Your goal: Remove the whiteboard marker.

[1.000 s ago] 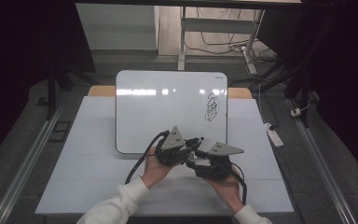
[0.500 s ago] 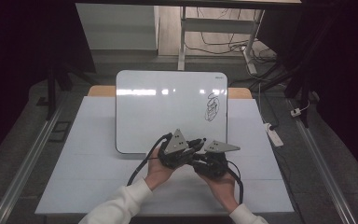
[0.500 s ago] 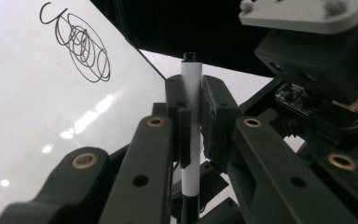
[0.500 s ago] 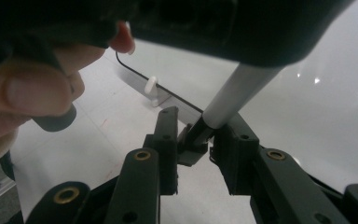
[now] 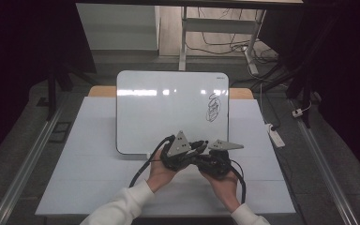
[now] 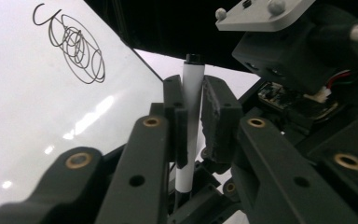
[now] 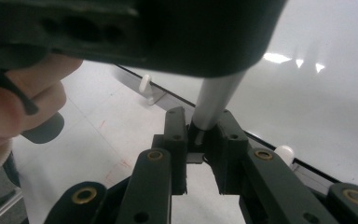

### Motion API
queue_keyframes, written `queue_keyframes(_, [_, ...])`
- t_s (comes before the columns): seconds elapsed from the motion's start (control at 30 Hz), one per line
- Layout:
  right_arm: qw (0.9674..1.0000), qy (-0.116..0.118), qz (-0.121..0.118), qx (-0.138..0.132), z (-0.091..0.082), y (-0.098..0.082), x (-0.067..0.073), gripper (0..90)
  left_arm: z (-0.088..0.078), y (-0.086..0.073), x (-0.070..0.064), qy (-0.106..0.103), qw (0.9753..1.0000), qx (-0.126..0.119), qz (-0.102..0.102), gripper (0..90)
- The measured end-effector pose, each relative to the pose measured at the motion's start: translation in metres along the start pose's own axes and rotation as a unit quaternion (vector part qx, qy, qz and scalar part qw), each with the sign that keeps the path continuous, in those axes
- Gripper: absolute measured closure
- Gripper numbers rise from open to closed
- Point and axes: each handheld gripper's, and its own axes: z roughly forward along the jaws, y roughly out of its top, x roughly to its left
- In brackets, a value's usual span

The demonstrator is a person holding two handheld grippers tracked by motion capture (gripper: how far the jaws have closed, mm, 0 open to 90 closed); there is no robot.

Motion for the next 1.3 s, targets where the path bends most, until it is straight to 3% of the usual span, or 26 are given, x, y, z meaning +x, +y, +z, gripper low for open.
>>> queue_keyframes(0.03, [1.0, 0.0, -0.003, 0.0, 0.0, 0.0, 0.001, 77.5, -0.001, 0.0, 0.0, -0.001, 1.0, -0.004, -0.002, 73.2])
queue_keyframes(0.07, [0.9999, -0.002, -0.01, -0.002, 0.0, 0.0, 0.002, 77.5, -0.003, 0.001, 0.0, 0.0, 1.0, -0.006, -0.002, 63.3])
queue_keyframes(0.17, [0.9999, -0.004, -0.013, -0.006, -0.002, 0.0, 0.001, 77.5, -0.014, 0.003, 0.004, 0.004, 0.9999, -0.01, -0.007, 55.9])
queue_keyframes(0.2, [0.9998, -0.008, -0.014, -0.011, -0.005, 0.001, -0.001, 77.5, -0.019, 0.002, 0.006, 0.009, 0.9999, -0.008, -0.009, 48.7])
queue_keyframes(0.23, [0.9997, -0.01, -0.016, -0.015, -0.007, 0.001, -0.002, 77.5, -0.032, 0.0, 0.011, 0.016, 0.9996, -0.008, -0.019, 46.5])
queue_keyframes(0.27, [0.9996, -0.013, -0.017, -0.02, -0.008, 0.002, -0.004, 77.5, -0.032, 0.0, 0.011, 0.016, 0.9996, -0.008, -0.019, 44.8])
queue_keyframes(0.3, [0.9994, -0.014, -0.017, -0.025, -0.01, 0.002, -0.006, 77.5, -0.046, -0.004, 0.016, 0.021, 0.9993, -0.005, -0.032, 43.2])
queue_keyframes(0.47, [0.9989, -0.019, -0.02, -0.038, -0.015, 0.003, -0.011, 77.5, -0.074, -0.018, 0.025, 0.038, 0.998, 0.019, -0.046, 39.1])
queue_keyframes(0.57, [0.998, -0.022, -0.023, -0.054, -0.022, 0.005, -0.016, 77.5, -0.093, -0.034, 0.032, 0.053, 0.9959, 0.038, -0.063, 36.5])
queue_keyframes(0.6, [0.9978, -0.021, -0.024, -0.059, -0.023, 0.005, -0.017, 77.5, -0.107, -0.045, 0.036, 0.065, 0.994, 0.044, -0.076, 36.5])
queue_keyframes(0.63, [0.9974, -0.02, -0.026, -0.064, -0.025, 0.006, -0.018, 77.5, -0.107, -0.045, 0.036, 0.065, 0.994, 0.044, -0.076, 36.4])
queue_keyframes(0.7, [0.9967, -0.022, -0.031, -0.072, -0.029, 0.008, -0.02, 77.5, -0.127, -0.063, 0.041, 0.082, 0.9906, 0.059, -0.092, 35.9])
queue_keyframes(0.73, [0.9967, -0.022, -0.031, -0.072, -0.029, 0.008, -0.02, 77.5, -0.127, -0.063, 0.041, 0.082, 0.9906, 0.059, -0.092, 35.6])
queue_keyframes(0.93, [0.9944, -0.019, -0.045, -0.094, -0.036, 0.011, -0.026, 77.5, -0.152, -0.095, 0.051, 0.086, 0.9834, 0.096, -0.128, 31.1])
queue_keyframes(1.1, [0.9924, -0.025, -0.066, -0.101, -0.04, 0.012, -0.026, 77.5, -0.168, -0.118, 0.055, 0.102, 0.9792, 0.109, -0.138, 29.7])
queue_keyframes(1.3, [0.9897, -0.032, -0.083, -0.113, -0.045, 0.013, -0.029, 77.5, -0.176, -0.124, 0.059, 0.111, 0.9774, 0.108, -0.144, 29.4])
